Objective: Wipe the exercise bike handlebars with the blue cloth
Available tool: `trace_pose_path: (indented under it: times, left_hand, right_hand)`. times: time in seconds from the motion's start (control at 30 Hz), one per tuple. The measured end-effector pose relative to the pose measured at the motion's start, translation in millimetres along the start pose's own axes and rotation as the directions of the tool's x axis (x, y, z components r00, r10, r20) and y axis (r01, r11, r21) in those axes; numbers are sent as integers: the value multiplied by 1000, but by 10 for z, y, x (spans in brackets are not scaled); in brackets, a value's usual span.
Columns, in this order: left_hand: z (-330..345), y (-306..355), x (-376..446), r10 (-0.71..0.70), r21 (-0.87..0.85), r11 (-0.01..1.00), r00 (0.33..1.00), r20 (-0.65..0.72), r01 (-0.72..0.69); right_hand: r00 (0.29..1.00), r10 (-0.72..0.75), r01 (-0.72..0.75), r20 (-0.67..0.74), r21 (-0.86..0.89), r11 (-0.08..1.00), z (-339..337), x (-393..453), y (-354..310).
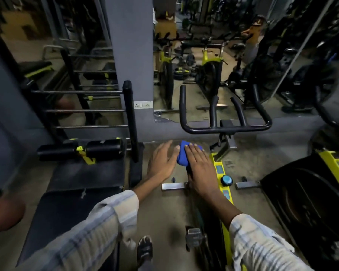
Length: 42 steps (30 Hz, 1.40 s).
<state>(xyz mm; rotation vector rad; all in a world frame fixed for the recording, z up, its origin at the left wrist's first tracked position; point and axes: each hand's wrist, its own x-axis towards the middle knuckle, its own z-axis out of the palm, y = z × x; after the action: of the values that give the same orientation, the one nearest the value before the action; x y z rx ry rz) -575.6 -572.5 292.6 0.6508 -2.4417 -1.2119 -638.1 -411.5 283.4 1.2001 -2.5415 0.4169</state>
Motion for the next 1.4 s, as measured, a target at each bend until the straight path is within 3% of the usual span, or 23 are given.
trace_pose_path:
  times: [0.23,0.37,0.53,0.67,0.8,1.07,1.4]
  left_hand:
    - [34,-38,1106,193,36,980,979,71,-196]
    - [43,-156,1498,234,63,969,968,92,-240]
    - [36,-334,1982,378,241,886,918,117,-395]
    - [60,-365,2361,477,384,777,865,155,-498]
    - [109,-237,2771,500,397,736,836,228,-549]
    - [355,-27,3352,556,499,582,762,332,-642]
    - [384,-22,3716,646,609,411,688,332,-679]
  right_hand:
    - [986,143,-150,-85,-90,985,88,1135,350]
    - [974,213,-220,-77,-94,971,196,1562,397]
    - [970,244,-242,8,-103,965,636,1758,458]
    - [987,156,-150,25,-156,976,809,1632,482]
    - [993,117,-111,28,-167,980,821,1775,569]
    - [994,-28,15,-105,-125,992,776,1468,1106]
    - [989,-122,118,-86,-50,992,942,1852,1078]
